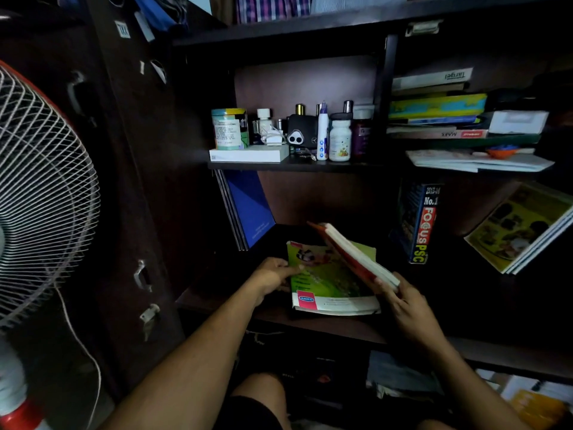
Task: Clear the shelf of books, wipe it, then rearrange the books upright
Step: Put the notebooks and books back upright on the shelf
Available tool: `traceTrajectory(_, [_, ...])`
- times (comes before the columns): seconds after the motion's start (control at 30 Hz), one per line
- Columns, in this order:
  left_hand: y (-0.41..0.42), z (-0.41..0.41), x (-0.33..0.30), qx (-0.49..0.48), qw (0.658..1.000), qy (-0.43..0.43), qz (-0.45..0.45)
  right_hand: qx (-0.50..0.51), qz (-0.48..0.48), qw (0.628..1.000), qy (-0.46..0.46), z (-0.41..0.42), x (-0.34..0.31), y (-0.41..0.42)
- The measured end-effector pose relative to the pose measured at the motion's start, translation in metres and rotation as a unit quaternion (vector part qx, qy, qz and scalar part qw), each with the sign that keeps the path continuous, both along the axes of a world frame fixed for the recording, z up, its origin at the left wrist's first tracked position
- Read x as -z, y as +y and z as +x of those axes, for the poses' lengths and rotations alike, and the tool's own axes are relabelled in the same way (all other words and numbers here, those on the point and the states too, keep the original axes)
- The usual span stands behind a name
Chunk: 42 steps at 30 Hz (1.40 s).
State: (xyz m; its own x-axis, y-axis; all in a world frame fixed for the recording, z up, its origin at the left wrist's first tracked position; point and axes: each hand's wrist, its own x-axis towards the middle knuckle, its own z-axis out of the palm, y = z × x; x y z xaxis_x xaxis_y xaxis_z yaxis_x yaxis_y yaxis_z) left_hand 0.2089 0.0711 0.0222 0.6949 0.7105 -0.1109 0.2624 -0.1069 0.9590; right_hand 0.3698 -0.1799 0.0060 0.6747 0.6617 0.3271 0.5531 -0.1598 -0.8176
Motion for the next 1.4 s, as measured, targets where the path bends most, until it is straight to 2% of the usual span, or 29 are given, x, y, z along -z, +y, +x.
traceTrajectory(0.13, [0.004, 0.005, 0.0, 0.017, 1.0, 0.023, -0.01, 0.002, -0.028, 1.0, -0.007, 0.003, 0.003, 0.003])
traceTrajectory(0.27, [0.004, 0.004, 0.002, -0.07, 0.998, -0.002, 0.003, -0.009, -0.063, 0.997, -0.048, 0.01, 0.014, 0.008])
traceTrajectory(0.37, [0.027, -0.019, 0.001, -0.167, 0.984, -0.02, 0.066, -0.005, -0.067, 0.995, -0.068, 0.01, 0.013, 0.01])
traceTrajectory(0.5, [0.067, -0.066, -0.006, -0.301, 0.935, -0.005, 0.19, 0.0, -0.128, 0.984, -0.12, 0.007, 0.013, 0.015])
traceTrajectory(0.67, [0.074, -0.072, -0.031, -0.322, 0.898, 0.055, 0.295, 0.003, -0.223, 0.96, -0.167, -0.004, 0.01, 0.016])
traceTrajectory(0.87, [0.08, -0.036, -0.042, -0.363, 0.892, 0.081, 0.257, 0.011, -0.262, 0.95, -0.169, -0.005, 0.009, 0.018])
traceTrajectory(1.03, [0.085, -0.014, -0.038, -0.373, 0.901, -0.017, 0.221, 0.008, -0.263, 0.95, -0.168, -0.002, 0.011, 0.02])
traceTrajectory(1.1, [0.082, -0.01, -0.024, -0.373, 0.899, -0.009, 0.228, 0.009, -0.26, 0.95, -0.173, -0.002, 0.012, 0.02])
traceTrajectory(1.23, [0.079, -0.008, 0.006, -0.341, 0.921, 0.025, 0.188, 0.006, -0.254, 0.952, -0.173, -0.001, 0.013, 0.02])
traceTrajectory(1.33, [0.083, -0.006, 0.013, -0.33, 0.927, -0.001, 0.176, 0.006, -0.257, 0.95, -0.176, 0.0, 0.013, 0.02])
traceTrajectory(1.4, [0.097, 0.001, 0.021, -0.282, 0.944, -0.03, 0.171, 0.006, -0.26, 0.949, -0.177, -0.001, 0.011, 0.02])
